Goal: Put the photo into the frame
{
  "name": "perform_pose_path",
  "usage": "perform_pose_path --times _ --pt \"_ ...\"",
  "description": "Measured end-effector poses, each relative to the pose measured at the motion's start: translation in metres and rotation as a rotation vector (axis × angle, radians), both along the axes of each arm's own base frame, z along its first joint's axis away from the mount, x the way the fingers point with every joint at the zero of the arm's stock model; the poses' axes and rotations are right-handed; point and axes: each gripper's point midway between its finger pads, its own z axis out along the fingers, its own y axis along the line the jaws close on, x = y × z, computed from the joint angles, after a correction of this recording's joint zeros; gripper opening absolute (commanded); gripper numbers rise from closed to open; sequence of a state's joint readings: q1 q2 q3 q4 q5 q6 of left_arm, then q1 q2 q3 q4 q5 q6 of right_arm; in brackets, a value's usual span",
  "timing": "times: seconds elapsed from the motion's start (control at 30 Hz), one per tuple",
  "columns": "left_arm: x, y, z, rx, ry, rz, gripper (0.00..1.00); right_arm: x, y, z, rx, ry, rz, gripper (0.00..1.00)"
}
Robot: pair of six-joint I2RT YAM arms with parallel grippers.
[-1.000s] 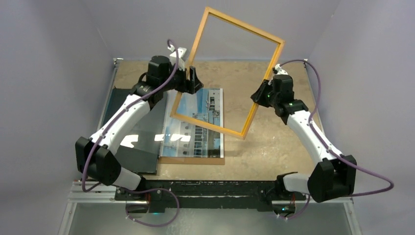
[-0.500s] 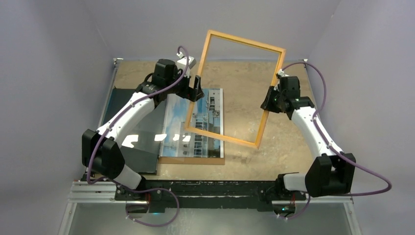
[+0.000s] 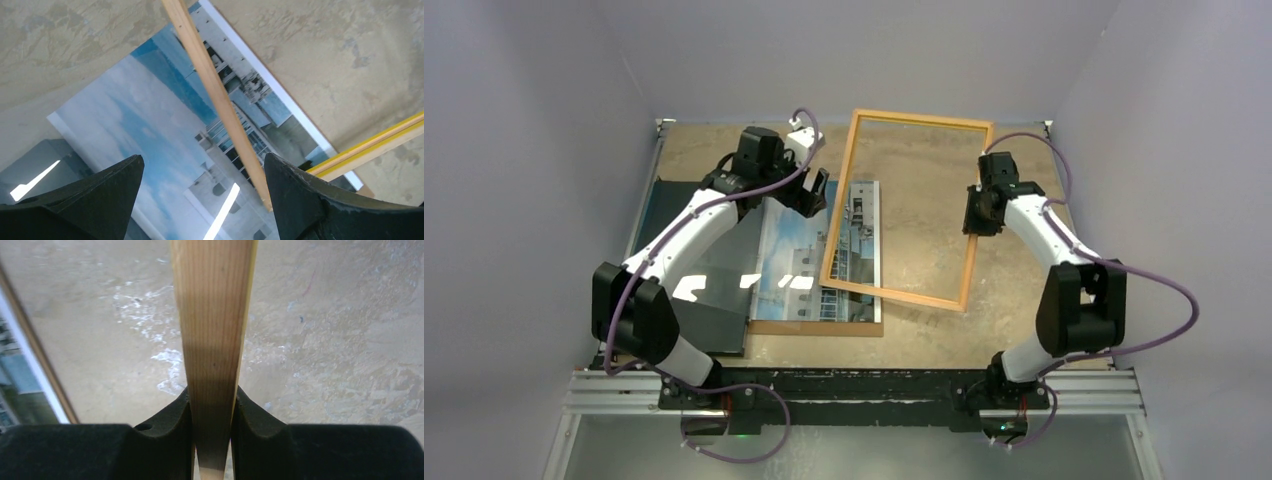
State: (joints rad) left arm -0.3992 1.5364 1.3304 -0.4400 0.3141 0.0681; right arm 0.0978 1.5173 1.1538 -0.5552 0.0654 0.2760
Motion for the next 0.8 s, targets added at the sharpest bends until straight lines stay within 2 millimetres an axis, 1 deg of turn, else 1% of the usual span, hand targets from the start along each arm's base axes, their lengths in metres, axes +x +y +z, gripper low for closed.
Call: perform_pose_path --times 0.13,0.2,0.23,0.27,0.37,0.4,0.47,0.5,0.63,0.7,0.73,0.77,0.8 --pt "0.002 0.014 -0.013 0.057 0.001 -0.008 0.85 0.003 -0.014 -0.026 -0.079 0.075 -0.032 0.00" --pt "0.002 0.020 -0.020 0.093 -0.009 -0.027 0.85 0.008 -0.021 -0.035 -0.122 0.099 -0.046 0.02" --pt "0.002 0.022 -0.024 0.113 -0.015 -0.036 0.85 0.010 -0.024 -0.039 -0.144 0.109 -0.054 0.12" --pt "0.002 0.025 -0.029 0.135 -0.019 -0.043 0.85 0.011 -0.028 -0.042 -0.161 0.117 -0.062 0.20" --pt "0.001 0.033 -0.044 0.197 -0.021 -0.056 0.85 0.015 -0.034 -0.050 -0.214 0.135 -0.078 0.34" --pt "0.001 0.035 -0.048 0.214 -0.021 -0.059 0.85 0.016 -0.035 -0.051 -0.226 0.134 -0.081 0.40" --pt "0.003 0.039 -0.052 0.237 -0.022 -0.060 0.85 0.017 -0.038 -0.053 -0.255 0.133 -0.094 0.50" --pt "0.004 0.040 -0.053 0.244 -0.024 -0.060 0.85 0.018 -0.040 -0.052 -0.268 0.128 -0.101 0.55" --pt "0.005 0.048 -0.054 0.260 -0.011 -0.056 0.90 0.021 -0.043 -0.049 -0.313 0.108 -0.115 0.81" --pt "0.006 0.054 -0.051 0.263 -0.005 -0.046 0.92 0.022 -0.045 -0.048 -0.335 0.103 -0.121 0.90" --pt "0.008 0.057 -0.048 0.264 -0.005 -0.037 0.92 0.022 -0.045 -0.047 -0.345 0.099 -0.123 0.95" --pt "0.011 0.061 -0.044 0.262 -0.008 -0.026 0.92 0.023 -0.043 -0.045 -0.351 0.093 -0.123 0.98" --pt "0.013 0.065 -0.039 0.263 -0.012 -0.013 0.93 0.024 -0.042 -0.043 -0.354 0.084 -0.125 0.99"
